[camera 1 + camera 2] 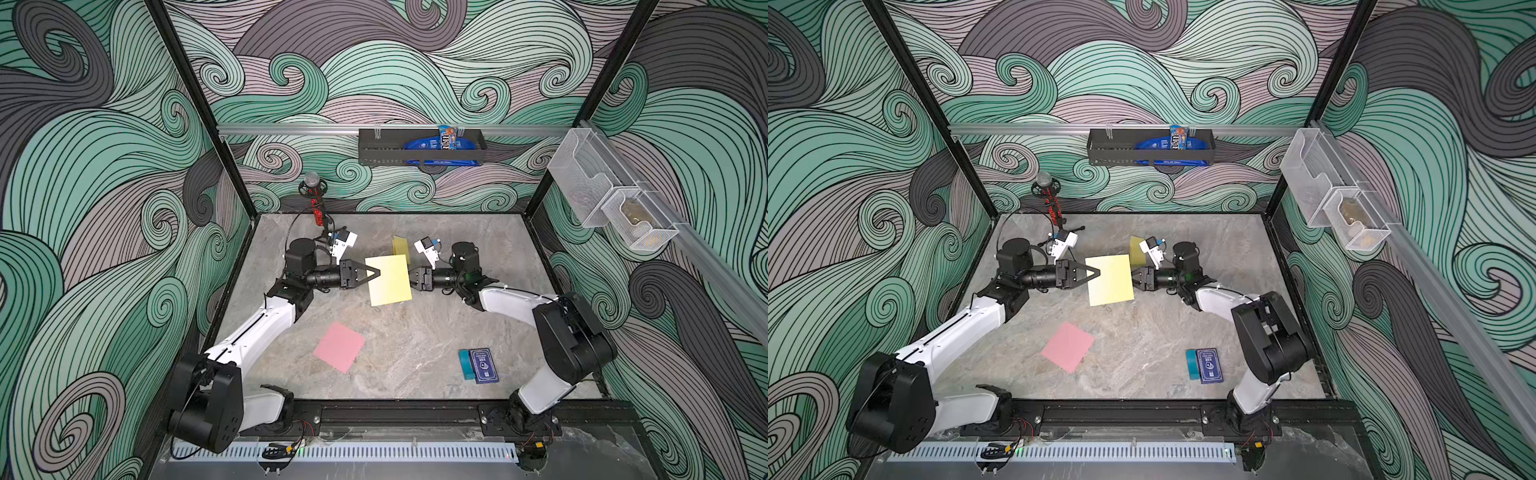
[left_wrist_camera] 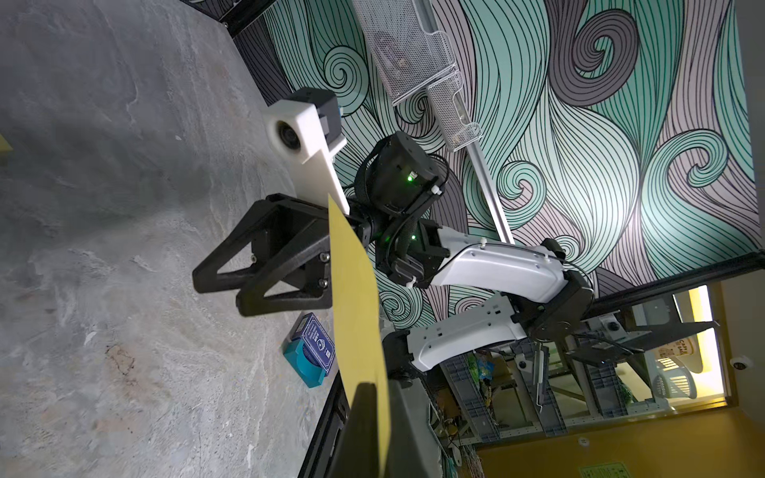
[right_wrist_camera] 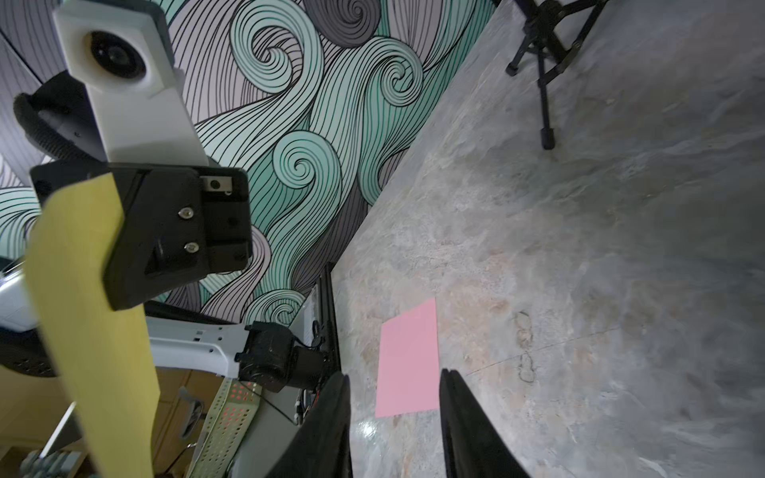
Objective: Fold the square paper along the opposite sides
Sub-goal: Pick up the paper from the center of the board, then fold the paper.
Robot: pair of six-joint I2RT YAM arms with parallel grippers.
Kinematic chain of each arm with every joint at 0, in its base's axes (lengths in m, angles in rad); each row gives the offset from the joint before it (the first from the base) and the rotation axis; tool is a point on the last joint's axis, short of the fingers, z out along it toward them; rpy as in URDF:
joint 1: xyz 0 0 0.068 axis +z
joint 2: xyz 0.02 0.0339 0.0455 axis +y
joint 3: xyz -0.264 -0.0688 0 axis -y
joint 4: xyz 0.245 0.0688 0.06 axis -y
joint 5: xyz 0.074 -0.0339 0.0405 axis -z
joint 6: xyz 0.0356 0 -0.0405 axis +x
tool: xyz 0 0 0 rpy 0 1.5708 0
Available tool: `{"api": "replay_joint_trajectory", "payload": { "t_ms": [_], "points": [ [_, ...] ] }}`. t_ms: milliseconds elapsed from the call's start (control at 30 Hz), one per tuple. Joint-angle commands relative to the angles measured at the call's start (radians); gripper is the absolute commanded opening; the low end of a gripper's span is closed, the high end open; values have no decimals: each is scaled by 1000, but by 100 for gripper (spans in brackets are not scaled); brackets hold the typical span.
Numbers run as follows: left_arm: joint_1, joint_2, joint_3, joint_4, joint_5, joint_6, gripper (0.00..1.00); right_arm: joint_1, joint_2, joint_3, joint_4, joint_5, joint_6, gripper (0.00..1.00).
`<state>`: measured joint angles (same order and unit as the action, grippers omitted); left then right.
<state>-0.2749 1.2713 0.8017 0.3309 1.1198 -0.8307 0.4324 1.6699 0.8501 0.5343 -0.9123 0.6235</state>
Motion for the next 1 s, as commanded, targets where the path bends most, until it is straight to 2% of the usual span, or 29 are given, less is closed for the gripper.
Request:
{"api": "replay_joint_trajectory", "payload": {
  "t_ms": [0,267,700,867,967],
  "points": [
    [8,3,0,67,31,-24,0,35,-22,-51,172,-73,102,39],
    [8,26,-8,92,29,-29,0,9,-139,-149,230,-95,174,37],
    [8,17,-30,62,21,7,0,-18,-282,-165,225,-98,245,37],
    [8,27,-20,57,20,4,0,14,-330,-152,228,-75,268,44],
    [8,27,-16,57,20,1,0,38,-333,-165,299,-63,319,52]
  ]
}}
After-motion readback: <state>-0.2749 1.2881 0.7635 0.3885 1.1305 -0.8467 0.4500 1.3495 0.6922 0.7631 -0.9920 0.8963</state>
